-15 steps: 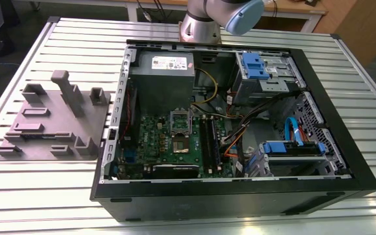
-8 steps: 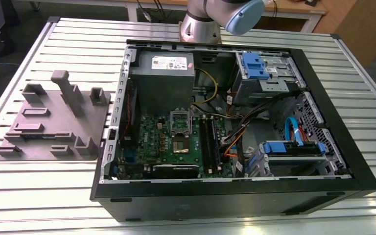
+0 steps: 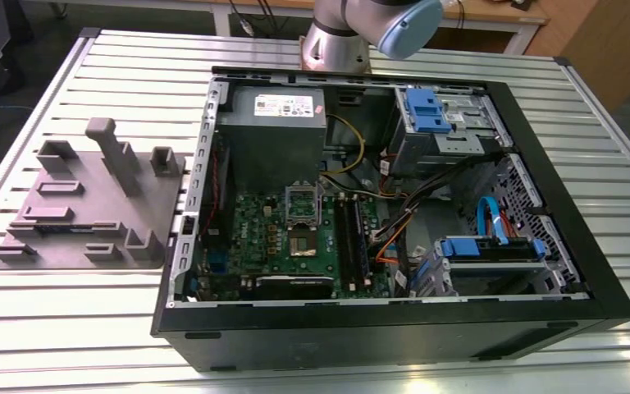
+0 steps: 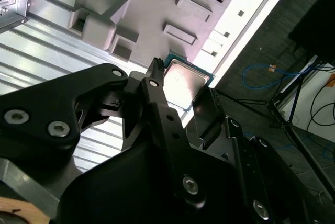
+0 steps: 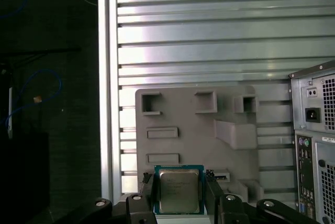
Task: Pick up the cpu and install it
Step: 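Pick up the cpu and move it towards the insertion slot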
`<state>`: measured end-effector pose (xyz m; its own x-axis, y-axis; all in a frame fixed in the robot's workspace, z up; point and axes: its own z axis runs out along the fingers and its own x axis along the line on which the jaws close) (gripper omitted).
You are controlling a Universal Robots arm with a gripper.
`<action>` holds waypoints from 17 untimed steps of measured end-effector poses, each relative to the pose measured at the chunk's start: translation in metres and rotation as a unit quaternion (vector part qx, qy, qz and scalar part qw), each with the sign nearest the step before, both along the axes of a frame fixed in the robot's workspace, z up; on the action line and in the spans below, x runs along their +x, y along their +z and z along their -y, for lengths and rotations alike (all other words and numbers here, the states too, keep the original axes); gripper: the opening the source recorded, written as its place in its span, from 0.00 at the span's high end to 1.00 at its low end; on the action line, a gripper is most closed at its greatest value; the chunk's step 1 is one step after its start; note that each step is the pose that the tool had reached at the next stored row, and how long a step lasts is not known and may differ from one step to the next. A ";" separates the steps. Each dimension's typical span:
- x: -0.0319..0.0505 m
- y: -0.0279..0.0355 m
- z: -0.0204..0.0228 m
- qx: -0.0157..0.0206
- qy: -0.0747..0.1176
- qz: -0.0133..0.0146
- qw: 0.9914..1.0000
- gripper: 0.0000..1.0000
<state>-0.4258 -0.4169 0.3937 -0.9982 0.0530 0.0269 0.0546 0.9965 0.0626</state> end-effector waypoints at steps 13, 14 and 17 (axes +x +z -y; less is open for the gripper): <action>0.0030 0.0000 0.0000 0.000 0.000 0.000 1.000 0.53; 0.0033 0.0000 0.0000 0.000 0.000 0.000 1.000 0.53; 0.0040 -0.0001 0.0000 0.000 0.000 0.000 1.000 0.53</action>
<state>-0.4218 -0.4169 0.3936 -0.9982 0.0531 0.0268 0.0547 0.9965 0.0626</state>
